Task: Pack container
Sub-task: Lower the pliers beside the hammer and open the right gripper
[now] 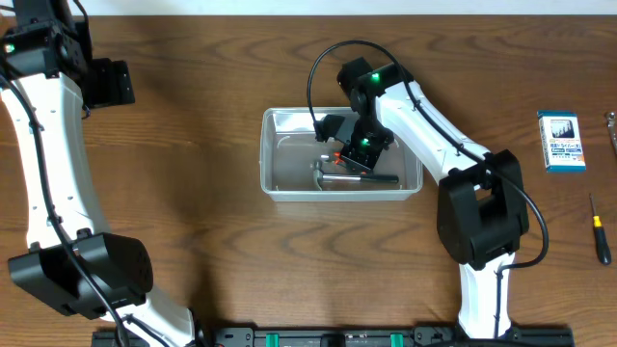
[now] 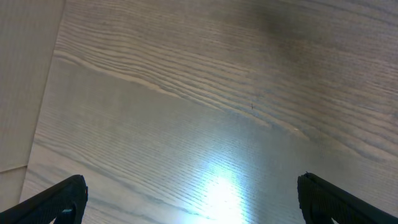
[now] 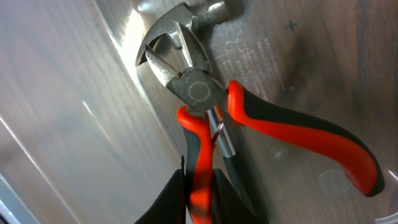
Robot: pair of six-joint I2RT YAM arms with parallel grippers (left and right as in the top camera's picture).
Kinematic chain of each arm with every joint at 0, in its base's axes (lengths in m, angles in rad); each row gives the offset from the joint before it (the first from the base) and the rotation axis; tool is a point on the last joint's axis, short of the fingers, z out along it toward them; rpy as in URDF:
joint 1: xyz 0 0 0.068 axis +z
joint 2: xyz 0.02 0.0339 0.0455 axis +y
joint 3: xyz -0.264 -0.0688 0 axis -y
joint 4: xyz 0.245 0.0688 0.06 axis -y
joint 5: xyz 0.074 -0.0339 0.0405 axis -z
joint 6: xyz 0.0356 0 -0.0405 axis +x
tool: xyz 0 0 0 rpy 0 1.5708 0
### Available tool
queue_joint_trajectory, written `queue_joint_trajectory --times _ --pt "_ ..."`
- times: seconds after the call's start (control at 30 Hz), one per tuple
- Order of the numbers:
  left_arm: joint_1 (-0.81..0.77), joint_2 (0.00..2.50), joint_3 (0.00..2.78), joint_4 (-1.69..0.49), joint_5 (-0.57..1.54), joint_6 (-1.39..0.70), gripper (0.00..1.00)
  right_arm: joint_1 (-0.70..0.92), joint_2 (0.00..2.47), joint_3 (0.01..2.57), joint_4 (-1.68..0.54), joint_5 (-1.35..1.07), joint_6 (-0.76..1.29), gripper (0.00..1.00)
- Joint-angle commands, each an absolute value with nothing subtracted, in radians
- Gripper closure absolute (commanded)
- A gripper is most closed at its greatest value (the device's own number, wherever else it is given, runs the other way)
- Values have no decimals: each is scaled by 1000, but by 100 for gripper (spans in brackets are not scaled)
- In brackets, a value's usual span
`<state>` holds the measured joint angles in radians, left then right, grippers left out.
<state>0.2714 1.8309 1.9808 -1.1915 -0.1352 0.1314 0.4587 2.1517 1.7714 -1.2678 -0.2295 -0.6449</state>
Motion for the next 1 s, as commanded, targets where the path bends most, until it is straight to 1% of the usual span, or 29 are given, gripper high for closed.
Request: queue_joint_trajectory --times 0.0,0.1,0.33,0.47,0.5,0.6,0.67,0.73,0.83,0.9,0.93,0.97 --pt "274 1827 1986 -1192 -143 136 2 463 2152 1771 -1264 -240 -660 86" --pt "274 1827 1986 -1192 -143 136 2 463 2152 1771 -1259 -240 -660 84" --pt "274 1827 1986 -1192 -143 136 2 463 2155 1771 -1252 -240 -660 84" --pt "274 1827 1986 -1192 -143 136 2 463 2155 1771 -1248 -240 -659 82" --pt "274 1827 1986 -1192 -143 136 2 463 2155 1771 -1247 -240 -659 73" --pt "274 1827 1986 -1192 -143 136 2 463 2154 1772 -1241 -240 -653 52" --pt "274 1827 1986 -1192 -143 136 2 463 2154 1776 -1241 -240 -643 31" --pt "274 1827 1986 -1192 -143 136 2 463 2154 1790 -1249 -242 -614 24" --pt "274 1827 1986 -1192 -143 136 2 463 2154 1841 -1306 -283 -603 17" --pt "274 1827 1986 -1192 -143 136 2 463 2154 1897 -1362 -305 -603 9" --pt "274 1827 1986 -1192 -143 136 2 463 2154 1932 -1398 -303 -599 1" --pt "274 1827 1986 -1192 -143 136 2 463 2154 1964 -1430 -303 -599 1"
